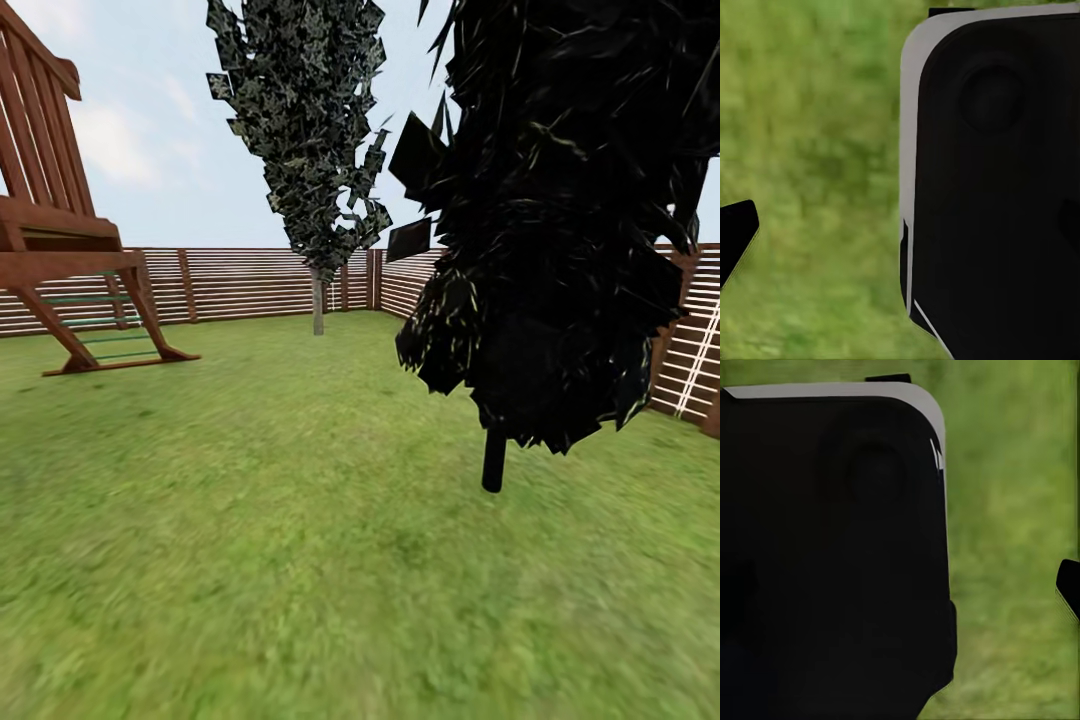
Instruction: Take the three Easter eggs out of the wicker basket on the lawn in the garden, then place them on the lawn next to a single tree (choose any tree) so that all three eggs are next to the same tree and none are left in the basket.
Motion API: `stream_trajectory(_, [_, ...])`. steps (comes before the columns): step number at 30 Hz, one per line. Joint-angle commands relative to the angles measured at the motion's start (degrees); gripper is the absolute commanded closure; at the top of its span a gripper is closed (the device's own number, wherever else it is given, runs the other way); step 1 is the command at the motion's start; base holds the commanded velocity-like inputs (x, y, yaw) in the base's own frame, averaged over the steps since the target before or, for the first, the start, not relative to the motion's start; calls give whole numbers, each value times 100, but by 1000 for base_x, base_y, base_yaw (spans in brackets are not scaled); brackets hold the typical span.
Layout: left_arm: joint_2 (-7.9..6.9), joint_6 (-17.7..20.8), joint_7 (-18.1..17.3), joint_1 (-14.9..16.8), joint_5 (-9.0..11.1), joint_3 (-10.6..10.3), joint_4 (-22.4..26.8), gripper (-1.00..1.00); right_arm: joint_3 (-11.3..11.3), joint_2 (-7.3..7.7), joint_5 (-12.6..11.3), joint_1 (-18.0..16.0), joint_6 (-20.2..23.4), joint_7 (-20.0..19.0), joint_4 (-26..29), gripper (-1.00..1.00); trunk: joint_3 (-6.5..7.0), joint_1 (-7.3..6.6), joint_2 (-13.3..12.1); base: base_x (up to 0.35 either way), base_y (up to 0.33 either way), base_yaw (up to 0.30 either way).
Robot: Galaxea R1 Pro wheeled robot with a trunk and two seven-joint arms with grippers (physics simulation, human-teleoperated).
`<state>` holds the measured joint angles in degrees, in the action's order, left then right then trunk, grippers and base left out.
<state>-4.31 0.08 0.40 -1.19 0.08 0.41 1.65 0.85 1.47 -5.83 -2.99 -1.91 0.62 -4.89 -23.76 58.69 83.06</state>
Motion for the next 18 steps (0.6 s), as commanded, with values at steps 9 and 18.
stream_trajectory(9, [0,1,4,-4,1,3,11,-100,9,65,-425,-9,-16,12,-20,-100,-5,4,2,328,0,118])
stream_trajectory(18, [0,1,4,-4,1,3,11,-100,12,81,-652,-9,-11,17,-20,-100,-5,4,2,328,0,253])
